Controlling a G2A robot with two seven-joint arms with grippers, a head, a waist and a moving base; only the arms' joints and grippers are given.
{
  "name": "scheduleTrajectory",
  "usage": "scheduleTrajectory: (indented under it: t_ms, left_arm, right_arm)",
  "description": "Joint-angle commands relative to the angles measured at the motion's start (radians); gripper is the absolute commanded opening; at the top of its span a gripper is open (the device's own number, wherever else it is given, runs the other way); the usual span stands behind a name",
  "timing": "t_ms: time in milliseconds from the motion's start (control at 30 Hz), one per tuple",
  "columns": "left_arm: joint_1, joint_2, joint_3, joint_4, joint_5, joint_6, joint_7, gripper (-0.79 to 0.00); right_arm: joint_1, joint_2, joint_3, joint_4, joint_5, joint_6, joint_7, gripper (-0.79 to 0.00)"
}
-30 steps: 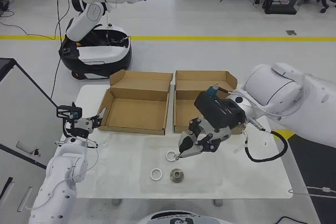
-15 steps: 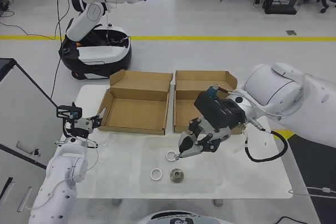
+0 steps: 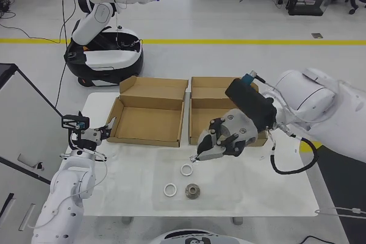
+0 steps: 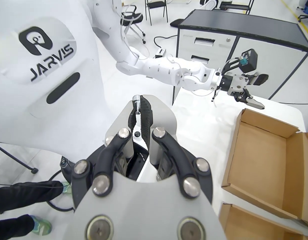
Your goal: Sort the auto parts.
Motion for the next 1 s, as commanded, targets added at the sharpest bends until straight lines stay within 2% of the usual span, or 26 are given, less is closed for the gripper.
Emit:
scheduleTrajectory:
  t_ms: [0,333,533,733,967]
  left_arm:
    - [0.000,0.000,0.000,0.000,0.000,0.000,0.000,0.000]
    - [0.000,0.000,0.000,0.000,0.000,0.000,0.000,0.000]
    - [0.000,0.000,0.000,0.000,0.000,0.000,0.000,0.000]
    - [0.000,0.000,0.000,0.000,0.000,0.000,0.000,0.000]
    - [0.000,0.000,0.000,0.000,0.000,0.000,0.000,0.000]
  right_arm:
    - [-0.020,0.007,0.028,-0.004,0.032,0.000,0.004,-0.785]
    - [-0.143,0.037,0.193,-0.019,0.209,0.000,0.088,-0.785]
    - [-0.206,0.040,0.272,-0.044,0.287,0.000,0.088,-0.785]
    - [-0.236,0.020,0.310,-0.081,0.375,0.000,0.088,-0.785]
    - [-0.235,-0.027,0.331,-0.111,0.487,0.000,0.088,-0.785]
